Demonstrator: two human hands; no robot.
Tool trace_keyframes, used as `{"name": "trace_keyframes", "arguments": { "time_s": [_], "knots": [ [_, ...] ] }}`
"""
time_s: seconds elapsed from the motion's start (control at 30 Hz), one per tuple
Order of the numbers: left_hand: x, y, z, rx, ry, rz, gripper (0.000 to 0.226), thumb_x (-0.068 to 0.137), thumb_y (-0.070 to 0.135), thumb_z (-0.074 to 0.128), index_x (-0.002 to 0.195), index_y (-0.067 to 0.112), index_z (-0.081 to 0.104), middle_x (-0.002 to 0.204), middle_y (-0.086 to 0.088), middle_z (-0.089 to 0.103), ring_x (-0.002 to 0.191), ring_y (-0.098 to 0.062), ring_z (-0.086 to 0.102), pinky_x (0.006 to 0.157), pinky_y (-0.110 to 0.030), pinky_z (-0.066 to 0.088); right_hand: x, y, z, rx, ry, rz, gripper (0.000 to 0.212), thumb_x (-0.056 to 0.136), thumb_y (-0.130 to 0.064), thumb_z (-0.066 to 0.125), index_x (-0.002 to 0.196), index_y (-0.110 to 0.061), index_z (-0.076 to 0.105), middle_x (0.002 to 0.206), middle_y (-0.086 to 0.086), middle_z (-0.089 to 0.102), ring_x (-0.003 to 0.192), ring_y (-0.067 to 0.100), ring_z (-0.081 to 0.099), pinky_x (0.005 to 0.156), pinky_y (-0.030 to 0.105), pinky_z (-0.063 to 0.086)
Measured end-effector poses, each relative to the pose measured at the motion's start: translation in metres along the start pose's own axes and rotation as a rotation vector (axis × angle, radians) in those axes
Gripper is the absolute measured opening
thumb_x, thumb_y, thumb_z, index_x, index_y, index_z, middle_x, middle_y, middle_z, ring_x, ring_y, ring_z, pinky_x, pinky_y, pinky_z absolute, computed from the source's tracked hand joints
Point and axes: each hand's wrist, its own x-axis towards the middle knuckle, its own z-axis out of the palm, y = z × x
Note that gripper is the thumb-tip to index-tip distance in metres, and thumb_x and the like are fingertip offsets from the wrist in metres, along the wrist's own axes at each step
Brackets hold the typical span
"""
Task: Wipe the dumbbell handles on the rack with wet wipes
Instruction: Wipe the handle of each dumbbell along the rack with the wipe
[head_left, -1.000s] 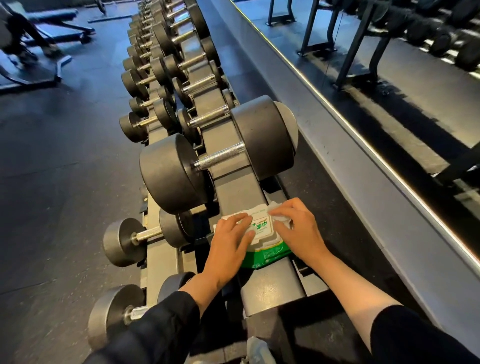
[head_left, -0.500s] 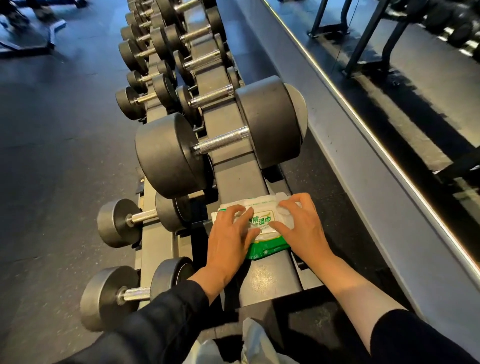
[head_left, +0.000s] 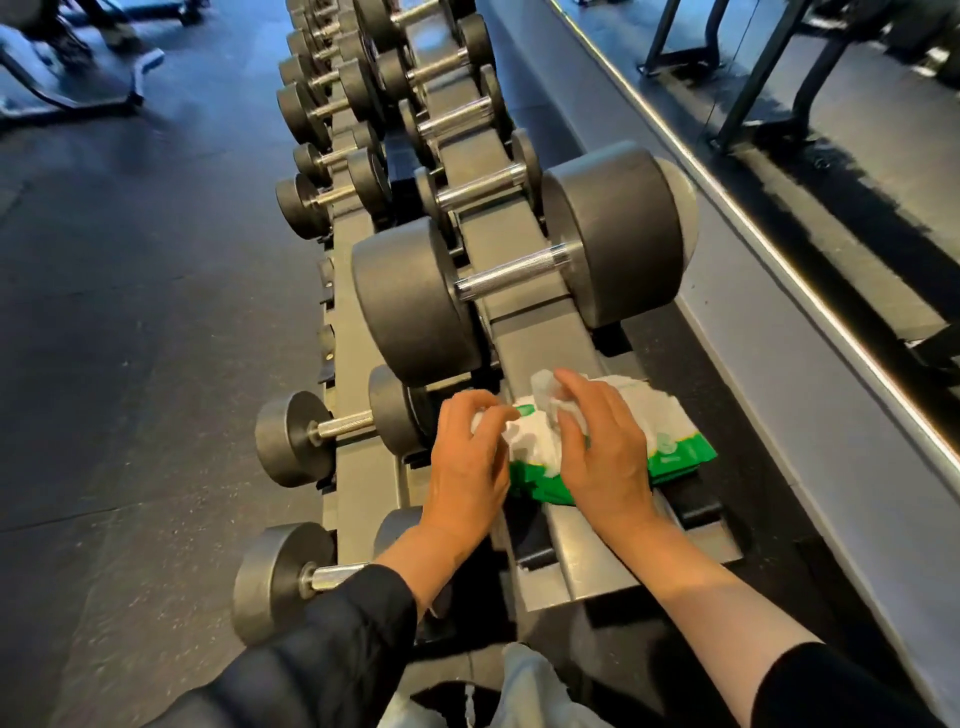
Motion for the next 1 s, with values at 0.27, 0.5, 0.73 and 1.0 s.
{"name": "trace_keyframes", "arguments": {
  "time_s": [0.27,0.5,0.73,1.0],
  "knots": [
    [-0.044,-0.086,-0.085,-0.071,-0.206,0.077,0.053,0.079,-0.002,0.036,0.129,0.011,0.047,0.127,-0.011,0.044,0.116,-0.027,0.05,0.096,-0.038,0.047,-0.047,-0.079,0.087,-0.128,0.006,0.111,0.039,0.091,-0.009,0.044,0.127,-0.006,0.055,0.133,0.021,0.046,0.121,0.023,0.041,0.104,0.016,0.027],
    [-0.074,-0.152,-0.159,-0.067,-0.461,0.24,0.075,0.076,-0.015,0.055,0.144,0.011,0.035,0.118,-0.012,0.047,0.094,-0.027,0.054,0.068,-0.037,0.049,-0.11,-0.147,0.15,-0.178,0.092,0.314,0.033,0.09,-0.015,0.044,0.1,-0.001,0.072,0.109,0.02,0.064,0.096,0.031,0.062,0.093,0.011,0.036],
    [-0.112,-0.156,-0.186,0.045,-0.55,0.354,0.052,0.094,0.026,0.048,0.143,0.011,0.039,0.112,-0.011,0.051,0.09,-0.018,0.05,0.066,-0.022,0.043,-0.163,-0.18,0.158,-0.138,0.097,0.468,0.028,0.081,-0.003,0.067,0.109,-0.006,0.067,0.116,0.011,0.059,0.104,0.018,0.056,0.09,0.009,0.039],
    [-0.153,-0.195,-0.195,0.222,-0.825,0.386,0.066,0.086,0.027,0.062,0.145,0.019,0.034,0.118,-0.014,0.049,0.091,-0.027,0.055,0.062,-0.039,0.055,-0.231,-0.184,0.197,-0.084,0.126,0.698,0.018,0.083,0.004,0.064,0.099,-0.001,0.07,0.097,0.013,0.068,0.087,0.013,0.059,0.08,-0.006,0.032]
  ]
}}
